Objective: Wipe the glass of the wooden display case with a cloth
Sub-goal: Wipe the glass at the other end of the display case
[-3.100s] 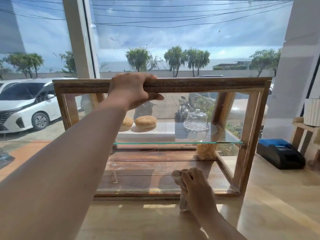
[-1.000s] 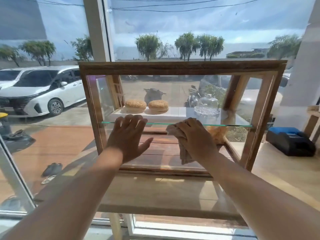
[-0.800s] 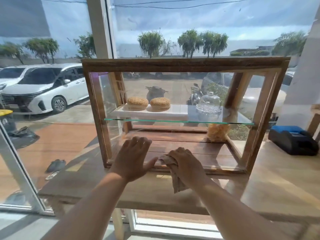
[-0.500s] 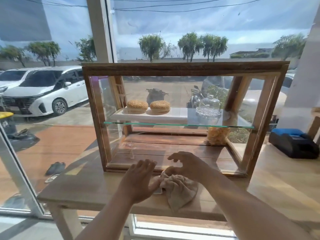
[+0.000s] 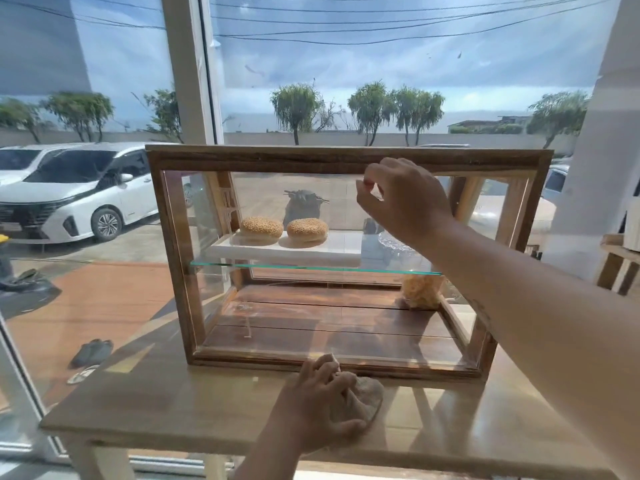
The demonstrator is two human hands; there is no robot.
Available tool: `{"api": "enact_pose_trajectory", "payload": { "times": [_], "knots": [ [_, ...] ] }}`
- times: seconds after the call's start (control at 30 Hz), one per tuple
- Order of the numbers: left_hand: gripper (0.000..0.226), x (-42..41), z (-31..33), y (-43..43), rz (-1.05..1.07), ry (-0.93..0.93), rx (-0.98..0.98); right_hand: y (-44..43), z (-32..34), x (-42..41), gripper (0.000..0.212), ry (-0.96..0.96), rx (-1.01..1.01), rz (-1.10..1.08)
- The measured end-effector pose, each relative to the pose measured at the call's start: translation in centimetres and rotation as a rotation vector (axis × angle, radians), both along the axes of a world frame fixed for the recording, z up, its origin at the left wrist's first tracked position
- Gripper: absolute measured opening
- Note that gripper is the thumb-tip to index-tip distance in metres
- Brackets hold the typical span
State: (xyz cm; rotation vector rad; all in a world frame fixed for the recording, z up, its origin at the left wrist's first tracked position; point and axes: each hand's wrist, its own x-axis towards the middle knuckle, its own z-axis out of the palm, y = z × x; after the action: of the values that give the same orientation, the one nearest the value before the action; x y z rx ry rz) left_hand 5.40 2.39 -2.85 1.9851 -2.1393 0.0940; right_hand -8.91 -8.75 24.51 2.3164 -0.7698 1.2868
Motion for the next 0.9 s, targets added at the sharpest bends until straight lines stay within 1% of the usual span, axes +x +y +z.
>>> {"api": "enact_pose_trajectory", "payload": {
  "times": [0.07,0.13,0.23,0.27,0.37,0.4,0.47,0.5,0.53,0.6,0.67,0.77,0.8,0.9],
  "knots": [
    [0.076,-0.2,0.0,-0.1,0.01,0.013,0.013,-0.5,1.3,0.7,0.022,0.077,-0.083,-0.052],
    [0.075,-0.4,0.1,-0.2,0.018,0.019,0.022,-1.0,2.2,1.3,0.033,0.149,-0.119,-0.125],
    [0.068,-0.5,0.2,-0.3,0.036,0.002,0.014,-1.4,3.7,2.2,0.047,0.133,-0.183,-0.181],
    [0.064,-0.4,0.2,-0.5,0.043,-0.013,0.016,-1.5,4.2,2.5,0.051,0.152,-0.158,-0.187],
    [0.05,-0.1,0.7,-1.2,0.05,-0.089,0.044,-2.1,4.8,2.9,0.065,0.303,0.005,-0.235],
    [0.047,0.0,1.0,-1.3,0.044,-0.108,0.068,-2.3,4.6,3.0,0.068,0.319,0.02,-0.253],
    [0.042,0.4,1.5,-1.4,0.033,-0.114,0.086,-2.6,3.8,3.2,0.072,0.276,-0.033,-0.285],
    [0.04,0.7,1.6,-1.2,0.03,-0.101,0.045,-2.8,3.5,3.3,0.073,0.25,-0.063,-0.292],
    [0.036,1.1,1.5,-1.1,0.031,-0.086,-0.034,-2.9,3.3,3.4,0.073,0.233,-0.083,-0.291],
    [0.026,2.1,1.8,-0.8,0.026,-0.042,-0.256,-3.2,3.2,3.4,0.072,0.209,-0.106,-0.278],
    [0.025,3.3,3.5,-0.7,0.022,-0.002,-0.502,-3.4,3.1,3.5,0.071,0.189,-0.124,-0.264],
    [0.037,4.8,9.4,-1.5,0.077,-0.04,-0.837,-3.4,2.8,3.5,0.07,0.161,-0.144,-0.25],
    [0.038,5.2,11.6,-2.1,0.101,-0.06,-0.928,-3.4,2.7,3.6,0.069,0.146,-0.141,-0.243],
    [0.029,5.6,17.9,-3.6,0.169,-0.131,-1.114,-3.4,2.7,3.7,0.065,0.116,-0.134,-0.232]
  ]
}}
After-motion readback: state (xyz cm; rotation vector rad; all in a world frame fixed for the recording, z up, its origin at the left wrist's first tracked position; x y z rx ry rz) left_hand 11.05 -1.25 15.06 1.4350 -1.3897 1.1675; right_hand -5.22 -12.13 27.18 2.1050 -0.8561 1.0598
